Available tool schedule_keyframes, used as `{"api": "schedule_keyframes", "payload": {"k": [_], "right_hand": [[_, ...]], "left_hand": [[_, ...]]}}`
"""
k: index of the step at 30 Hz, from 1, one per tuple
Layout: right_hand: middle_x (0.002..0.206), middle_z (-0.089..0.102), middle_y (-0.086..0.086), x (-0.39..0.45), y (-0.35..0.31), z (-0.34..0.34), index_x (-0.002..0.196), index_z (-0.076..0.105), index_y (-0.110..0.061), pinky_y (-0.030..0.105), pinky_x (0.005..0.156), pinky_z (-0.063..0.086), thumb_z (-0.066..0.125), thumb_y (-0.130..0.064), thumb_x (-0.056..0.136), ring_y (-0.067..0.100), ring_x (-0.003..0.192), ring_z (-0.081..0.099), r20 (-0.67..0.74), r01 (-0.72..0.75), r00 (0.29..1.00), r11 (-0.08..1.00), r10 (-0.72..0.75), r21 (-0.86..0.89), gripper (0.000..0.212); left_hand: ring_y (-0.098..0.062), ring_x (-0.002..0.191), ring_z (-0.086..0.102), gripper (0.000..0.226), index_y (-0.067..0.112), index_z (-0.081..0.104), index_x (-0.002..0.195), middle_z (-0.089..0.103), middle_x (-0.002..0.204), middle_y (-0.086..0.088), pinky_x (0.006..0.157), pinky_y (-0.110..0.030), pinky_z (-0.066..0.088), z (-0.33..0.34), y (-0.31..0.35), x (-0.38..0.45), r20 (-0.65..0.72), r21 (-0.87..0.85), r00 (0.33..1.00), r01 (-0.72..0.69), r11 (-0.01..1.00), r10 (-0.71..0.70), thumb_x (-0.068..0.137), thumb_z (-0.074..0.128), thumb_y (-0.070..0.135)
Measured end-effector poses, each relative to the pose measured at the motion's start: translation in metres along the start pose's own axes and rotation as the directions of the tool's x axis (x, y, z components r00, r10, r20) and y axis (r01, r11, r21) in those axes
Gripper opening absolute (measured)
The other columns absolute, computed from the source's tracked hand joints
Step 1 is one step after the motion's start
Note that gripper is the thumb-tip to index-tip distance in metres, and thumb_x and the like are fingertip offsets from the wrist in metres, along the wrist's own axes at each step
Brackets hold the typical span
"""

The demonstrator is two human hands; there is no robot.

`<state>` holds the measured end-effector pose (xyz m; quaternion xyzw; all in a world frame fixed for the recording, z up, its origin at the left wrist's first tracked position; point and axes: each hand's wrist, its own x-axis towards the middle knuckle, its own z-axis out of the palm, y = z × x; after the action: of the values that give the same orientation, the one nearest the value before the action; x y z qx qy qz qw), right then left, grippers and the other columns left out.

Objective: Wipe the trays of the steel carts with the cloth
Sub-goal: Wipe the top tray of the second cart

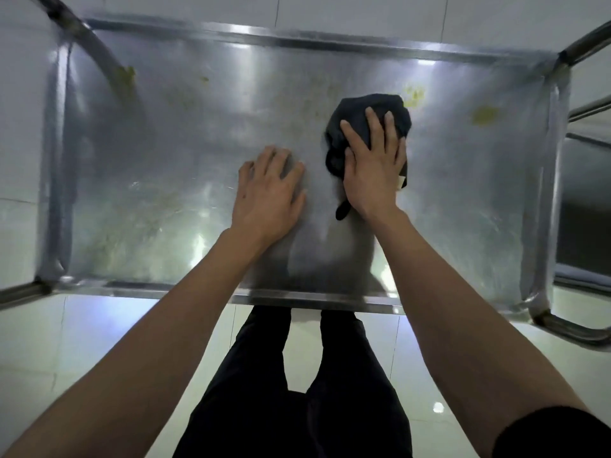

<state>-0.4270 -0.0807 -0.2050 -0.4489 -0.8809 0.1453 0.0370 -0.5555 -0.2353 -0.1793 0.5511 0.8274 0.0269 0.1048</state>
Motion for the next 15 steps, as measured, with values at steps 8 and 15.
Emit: {"api": "schedule_keyframes", "payload": {"k": [8,15], "right_hand": [[0.167,0.01,0.003,0.018,-0.118,0.036,0.152,0.033,-0.039,0.058,0.121,0.004,0.042,-0.032,0.1,0.031,0.154,0.0,0.185,0.23,0.958,0.973,-0.221,-0.033,0.053],[0.167,0.01,0.0,0.03,-0.122,0.027,0.151,0.037,-0.038,0.054,0.123,0.002,0.037,-0.031,0.105,0.026,0.154,-0.002,0.241,0.283,0.928,0.958,-0.284,0.043,0.047]], "left_hand": [[-0.029,0.13,0.044,0.035,0.016,0.064,0.122,0.058,0.13,-0.007,0.099,-0.047,0.035,-0.012,-0.074,-0.027,-0.081,-0.054,0.994,0.064,0.997,-0.068,0.093,0.05,0.03],[-0.028,0.131,0.044,0.036,0.017,0.064,0.124,0.058,0.134,-0.008,0.101,-0.046,0.034,-0.022,-0.071,-0.018,-0.078,-0.061,0.996,0.047,0.997,-0.051,0.092,0.051,0.029]]}}
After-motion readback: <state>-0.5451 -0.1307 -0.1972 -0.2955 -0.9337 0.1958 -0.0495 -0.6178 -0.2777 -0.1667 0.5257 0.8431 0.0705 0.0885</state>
